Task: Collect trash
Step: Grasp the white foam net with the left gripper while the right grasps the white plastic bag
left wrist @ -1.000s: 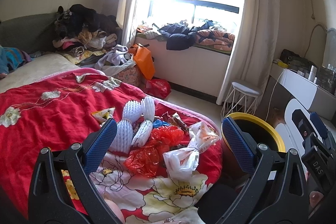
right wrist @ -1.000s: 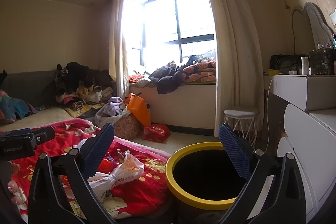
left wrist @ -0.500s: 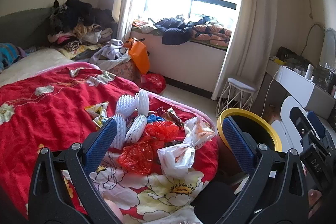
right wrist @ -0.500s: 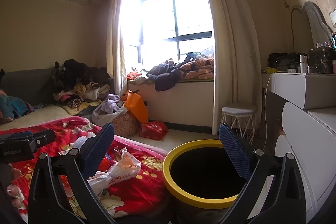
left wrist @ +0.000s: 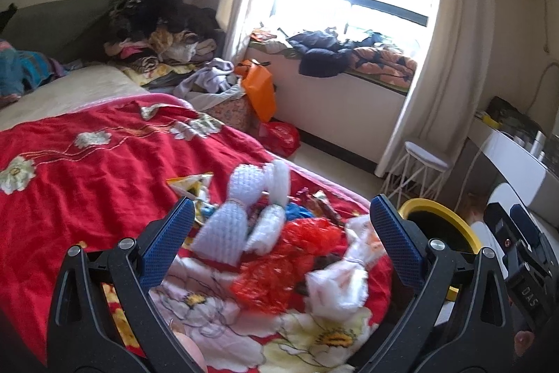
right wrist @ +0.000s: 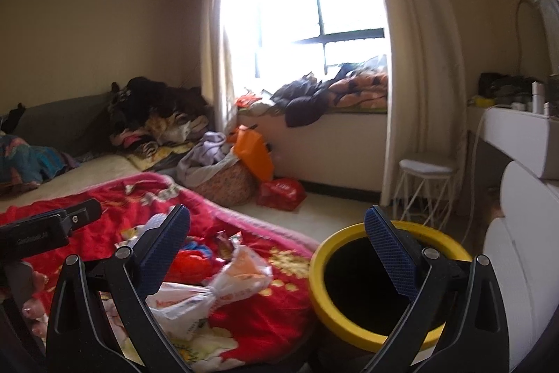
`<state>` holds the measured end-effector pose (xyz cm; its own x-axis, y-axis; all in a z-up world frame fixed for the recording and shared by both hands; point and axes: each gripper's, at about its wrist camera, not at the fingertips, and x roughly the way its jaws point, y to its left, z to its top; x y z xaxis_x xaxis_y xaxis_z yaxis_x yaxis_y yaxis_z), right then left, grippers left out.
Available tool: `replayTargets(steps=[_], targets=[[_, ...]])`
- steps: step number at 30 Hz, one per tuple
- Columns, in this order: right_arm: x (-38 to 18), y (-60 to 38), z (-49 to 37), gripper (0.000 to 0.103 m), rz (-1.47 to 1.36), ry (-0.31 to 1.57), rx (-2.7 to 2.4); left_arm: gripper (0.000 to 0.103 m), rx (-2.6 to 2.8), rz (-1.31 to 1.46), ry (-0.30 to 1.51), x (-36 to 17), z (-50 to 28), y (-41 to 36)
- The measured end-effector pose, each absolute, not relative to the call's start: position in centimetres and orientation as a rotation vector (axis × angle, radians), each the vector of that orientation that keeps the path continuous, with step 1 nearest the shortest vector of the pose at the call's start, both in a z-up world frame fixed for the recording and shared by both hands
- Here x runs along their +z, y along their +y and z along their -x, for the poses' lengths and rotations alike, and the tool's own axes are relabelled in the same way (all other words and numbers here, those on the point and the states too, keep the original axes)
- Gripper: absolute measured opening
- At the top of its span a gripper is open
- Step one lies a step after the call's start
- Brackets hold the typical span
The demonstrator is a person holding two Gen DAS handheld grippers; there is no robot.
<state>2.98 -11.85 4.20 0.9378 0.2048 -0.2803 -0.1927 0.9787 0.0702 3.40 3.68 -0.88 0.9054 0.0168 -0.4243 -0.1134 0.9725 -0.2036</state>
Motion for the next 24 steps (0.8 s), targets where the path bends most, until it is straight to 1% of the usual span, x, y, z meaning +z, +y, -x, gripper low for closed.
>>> replayTargets(steps=[7, 11, 20, 21, 22, 23, 24], targets=[[3.7, -9.2, -6.3, 0.097, -0.048, 0.390, 0.257, 0.093, 0.096, 0.264, 0.445, -1.0, -4.5, 6.8], [2.7, -8.1, -8.4, 0.097, -0.031, 0.472, 0.266, 0.093, 0.089, 0.292, 0.487, -1.6, -5.6, 8.3], [-0.9, -7.8, -13.9, 0.097, -0.033, 0.707, 0.191, 0.092, 0.037, 0.259, 0.583, -3.7, -8.2, 8.0], [-1.4, -7.9, -14.4, 0.097, -0.051, 0.737, 0.197, 0.091, 0.031, 0.255, 0.589, -3.9, -8.4, 7.9], [-1.8, -8.1, -14.9, 0.097, -0.065, 0.763, 0.199, 0.087, 0.024, 0.248, 0.596, -4.1, -8.7, 7.8], [-2.2, -8.2, -15.4, 0.097, -0.087, 0.790, 0.208, 0.080, 0.016, 0.240, 0.607, -4.3, -9.0, 7.6], [-2.5, -8.4, -15.5, 0.097, -0.101, 0.803, 0.214, 0.077, 0.005, 0.234, 0.623, -4.6, -9.3, 7.4]])
